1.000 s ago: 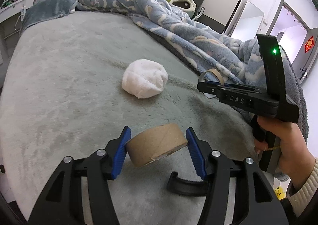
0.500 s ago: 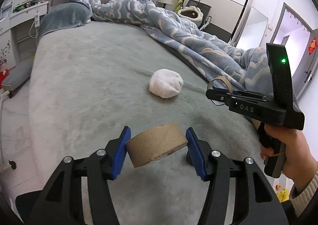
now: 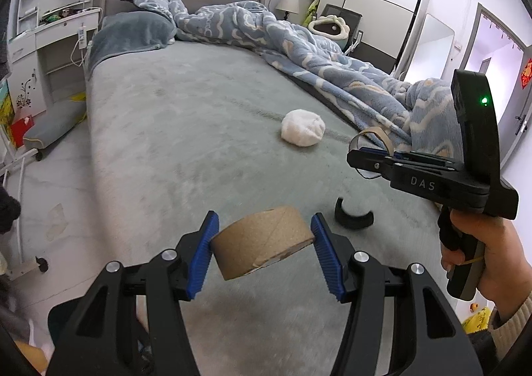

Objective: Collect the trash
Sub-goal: 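Carry both brown tape rolls with both tools over the green bin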

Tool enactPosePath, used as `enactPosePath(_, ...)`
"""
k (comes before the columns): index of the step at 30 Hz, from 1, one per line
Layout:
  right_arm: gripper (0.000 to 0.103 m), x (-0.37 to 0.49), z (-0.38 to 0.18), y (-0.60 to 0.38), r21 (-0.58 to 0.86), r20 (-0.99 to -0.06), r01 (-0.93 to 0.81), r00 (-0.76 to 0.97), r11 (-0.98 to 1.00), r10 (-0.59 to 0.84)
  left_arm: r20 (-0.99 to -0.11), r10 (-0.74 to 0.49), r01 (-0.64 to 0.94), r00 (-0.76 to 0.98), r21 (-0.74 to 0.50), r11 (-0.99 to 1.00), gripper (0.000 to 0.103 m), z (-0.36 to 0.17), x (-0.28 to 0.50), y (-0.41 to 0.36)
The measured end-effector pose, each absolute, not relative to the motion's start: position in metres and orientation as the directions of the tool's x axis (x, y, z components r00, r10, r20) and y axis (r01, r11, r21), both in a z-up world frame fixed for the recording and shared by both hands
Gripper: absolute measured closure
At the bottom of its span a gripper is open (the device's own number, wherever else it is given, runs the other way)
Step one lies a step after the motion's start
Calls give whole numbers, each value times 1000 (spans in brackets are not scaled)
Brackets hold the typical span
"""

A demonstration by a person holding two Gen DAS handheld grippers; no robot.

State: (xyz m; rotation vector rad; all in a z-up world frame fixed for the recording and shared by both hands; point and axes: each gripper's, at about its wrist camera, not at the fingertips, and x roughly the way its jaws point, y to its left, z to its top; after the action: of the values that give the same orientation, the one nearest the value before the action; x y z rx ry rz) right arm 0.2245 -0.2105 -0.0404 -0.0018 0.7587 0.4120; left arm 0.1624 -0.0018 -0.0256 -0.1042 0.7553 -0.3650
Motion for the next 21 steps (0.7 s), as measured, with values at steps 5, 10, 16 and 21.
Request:
enactPosePath(5, 82, 207, -37, -188, 156, -658, -393, 643, 906, 392, -667, -330, 262, 668, -205, 943, 43, -29, 145, 17)
enactPosePath(10, 82, 191, -38, -155, 158, -661, -440, 618, 884, 426, -685, -303, 224, 663, -206, 953, 43, -34, 132, 41)
enactPosePath(16, 82, 173, -41, -116, 167, -666, -499, 579, 850, 470, -719, -247, 175, 650, -175, 969, 43, -47, 117, 69)
enactPosePath(21, 82, 158, -38, -83, 166, -664, -547, 553, 820, 503, -765, -208, 117, 609, -173, 978, 43, -64, 110, 95)
